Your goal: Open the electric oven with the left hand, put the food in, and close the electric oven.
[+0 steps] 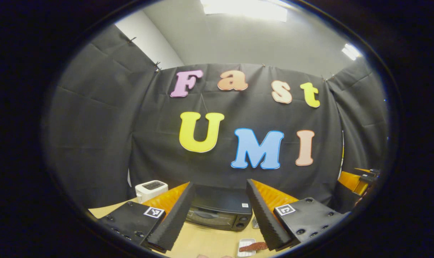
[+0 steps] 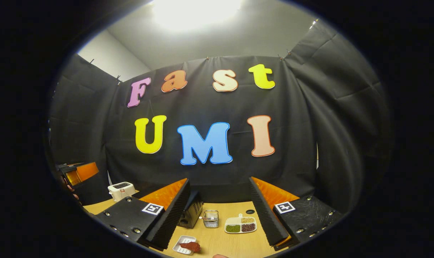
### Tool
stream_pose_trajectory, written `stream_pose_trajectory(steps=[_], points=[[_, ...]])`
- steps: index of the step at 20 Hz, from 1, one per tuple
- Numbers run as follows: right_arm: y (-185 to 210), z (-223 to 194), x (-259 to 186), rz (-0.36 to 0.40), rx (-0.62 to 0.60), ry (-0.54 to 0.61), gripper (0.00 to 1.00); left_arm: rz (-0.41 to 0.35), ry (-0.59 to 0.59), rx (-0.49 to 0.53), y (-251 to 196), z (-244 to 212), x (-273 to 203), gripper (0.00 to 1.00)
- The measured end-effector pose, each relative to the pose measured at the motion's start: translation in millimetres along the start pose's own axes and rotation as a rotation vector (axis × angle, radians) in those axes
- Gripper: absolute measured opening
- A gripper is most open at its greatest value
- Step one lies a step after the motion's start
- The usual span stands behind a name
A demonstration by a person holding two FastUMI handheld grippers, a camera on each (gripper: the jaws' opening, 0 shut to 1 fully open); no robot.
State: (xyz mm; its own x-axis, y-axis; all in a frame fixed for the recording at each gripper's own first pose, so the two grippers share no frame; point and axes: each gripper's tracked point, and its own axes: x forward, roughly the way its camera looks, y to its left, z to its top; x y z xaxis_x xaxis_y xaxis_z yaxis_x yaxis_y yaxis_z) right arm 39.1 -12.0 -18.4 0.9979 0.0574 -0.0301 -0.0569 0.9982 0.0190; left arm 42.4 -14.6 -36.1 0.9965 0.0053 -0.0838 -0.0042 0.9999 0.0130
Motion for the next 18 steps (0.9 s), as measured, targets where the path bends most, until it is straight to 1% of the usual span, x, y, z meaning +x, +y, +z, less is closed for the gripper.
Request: stream_pose_trajectory(steps=[1,2,3,4,6,7,9,11,14,15,17,18], points=[[0,-2,2,0.010,0.008,0.002,0.97,-0.008,0.007,0.008,0,-4,6,0.96],[0,-3,5,0.020,0.015,0.007,0.97,-0.023,0.014,0.015,-3,-9,13,0.96],[0,-5,8,0.031,0.020,0.013,0.97,-0.043,0.027,0.023,-4,-15,20,1.00],[0,-9,12,0.038,0.021,0.020,0.97,-0.058,0.042,0.029,-2,-22,29,0.99],[-2,-13,19,0.025,0.024,0.035,0.97,-0.068,0.067,0.035,7,-38,48,0.97],[-1,-16,22,0.013,0.027,0.043,0.97,-0.075,0.081,0.034,12,-47,61,1.00],[2,-21,28,-0.024,0.027,0.050,0.97,-0.102,0.122,0.023,20,-73,90,1.00],[6,-34,30,-0.069,0.015,0.088,0.97,-0.128,0.186,0.013,29,-109,119,0.91],[20,-40,33,-0.119,-0.017,0.118,0.97,-0.141,0.270,0.021,53,-161,164,0.96],[24,-42,33,-0.133,-0.021,0.122,0.97,-0.153,0.294,0.016,56,-177,177,1.00],[28,-47,36,-0.174,-0.027,0.128,0.97,-0.179,0.346,0.011,56,-208,200,1.00],[30,-53,37,-0.189,-0.028,0.146,0.97,-0.183,0.372,0.012,58,-221,209,0.92]])
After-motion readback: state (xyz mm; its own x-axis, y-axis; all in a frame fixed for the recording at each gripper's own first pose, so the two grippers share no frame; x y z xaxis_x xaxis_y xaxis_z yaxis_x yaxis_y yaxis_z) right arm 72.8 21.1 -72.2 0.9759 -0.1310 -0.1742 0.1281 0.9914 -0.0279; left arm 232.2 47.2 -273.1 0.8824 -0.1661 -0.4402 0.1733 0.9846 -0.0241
